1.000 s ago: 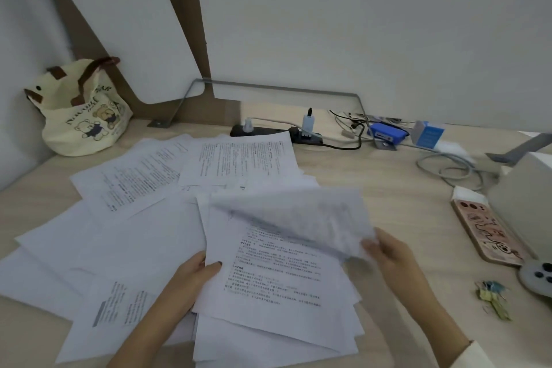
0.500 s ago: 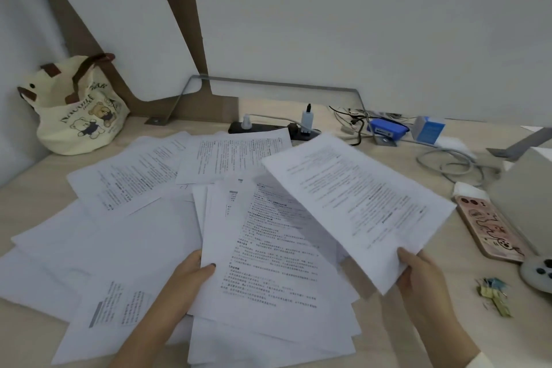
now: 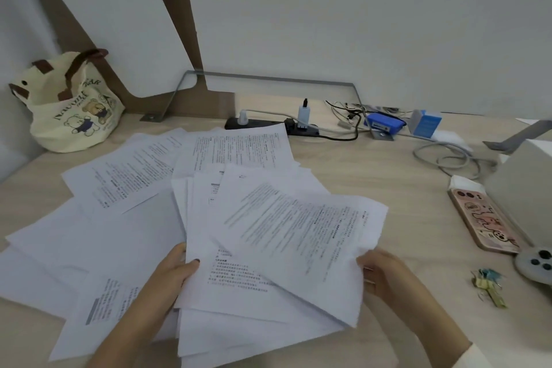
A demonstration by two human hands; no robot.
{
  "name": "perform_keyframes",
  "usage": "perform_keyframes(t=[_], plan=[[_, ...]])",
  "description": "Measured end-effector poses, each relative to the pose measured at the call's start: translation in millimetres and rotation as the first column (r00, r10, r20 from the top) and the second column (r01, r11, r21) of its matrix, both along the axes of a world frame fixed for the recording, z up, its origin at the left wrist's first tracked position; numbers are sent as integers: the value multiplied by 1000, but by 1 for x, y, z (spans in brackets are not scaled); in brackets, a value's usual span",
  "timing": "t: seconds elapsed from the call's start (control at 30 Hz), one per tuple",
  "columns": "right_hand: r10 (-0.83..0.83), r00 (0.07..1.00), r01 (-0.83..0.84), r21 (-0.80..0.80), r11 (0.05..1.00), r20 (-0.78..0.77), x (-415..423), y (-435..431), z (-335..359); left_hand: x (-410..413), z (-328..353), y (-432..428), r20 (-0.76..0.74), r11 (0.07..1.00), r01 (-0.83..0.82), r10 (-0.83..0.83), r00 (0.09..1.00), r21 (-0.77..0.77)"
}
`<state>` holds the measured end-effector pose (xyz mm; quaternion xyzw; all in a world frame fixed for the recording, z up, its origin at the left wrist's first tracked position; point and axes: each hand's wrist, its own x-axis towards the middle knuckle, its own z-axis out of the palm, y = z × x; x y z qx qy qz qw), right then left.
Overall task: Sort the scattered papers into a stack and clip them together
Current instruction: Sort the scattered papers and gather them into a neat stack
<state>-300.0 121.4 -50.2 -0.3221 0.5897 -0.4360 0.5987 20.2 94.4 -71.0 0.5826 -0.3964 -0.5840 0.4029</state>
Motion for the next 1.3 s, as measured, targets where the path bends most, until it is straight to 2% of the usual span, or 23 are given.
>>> perform_keyframes(t=[0.1,0.17,0.23,0.3,0.4,0.5,0.57,0.63,0.73,0.8,0.83,0.97,1.03,1.1,1.2,1.27,1.3], plan=[[91,965,-79,61,995,-247,-16,-8,9,11,4,-2,-56,999,49,-48,997,14],[73,890,-40,83,996,-451,-25,-20,12,17,3,-2,-120,996,70,-63,991,55],[74,755,-18,92,996,-651,-34,-39,11,23,1,-3,-191,990,94,-74,979,102],[110,599,-17,125,992,-793,-41,-57,10,27,0,-4,-197,983,138,-114,974,117],[165,387,-11,175,985,-907,-44,-75,16,33,1,-6,-155,971,207,-187,970,123],[168,162,-90,155,984,-972,-32,-88,22,39,3,-9,-148,963,237,-217,965,130],[99,56,-214,85,973,-993,-13,-96,19,40,2,-12,-129,965,224,-206,970,139],[-4,7,-359,-7,933,-1000,10,-106,12,35,0,-19,-131,971,172,-151,980,167],[-170,77,-547,-184,817,-983,44,-123,2,26,-1,-28,-205,964,141,-95,974,226],[-266,151,-603,-302,739,-952,65,-132,-2,18,2,-32,-173,965,162,-127,977,206],[-267,195,-597,-330,731,-944,76,-135,-2,15,4,-31,-136,968,183,-161,978,174],[-182,379,-487,-362,795,-908,100,-139,-4,3,4,-28,40,973,228,-230,972,45],[-153,437,-440,-359,823,-886,97,-136,-5,-3,11,-23,170,984,175,-169,971,-22],[-115,511,-334,-320,887,-852,86,-127,-2,-5,17,-19,227,987,104,-75,971,-119],[-100,729,-85,-234,968,-677,65,-103,9,-5,28,-10,145,968,-23,61,988,-250],[-19,910,-45,-145,988,-415,55,-81,21,-7,37,-6,63,941,-85,111,992,-327],[59,964,-92,-118,989,-258,51,-71,29,-9,41,-5,15,928,-102,115,993,-357]])
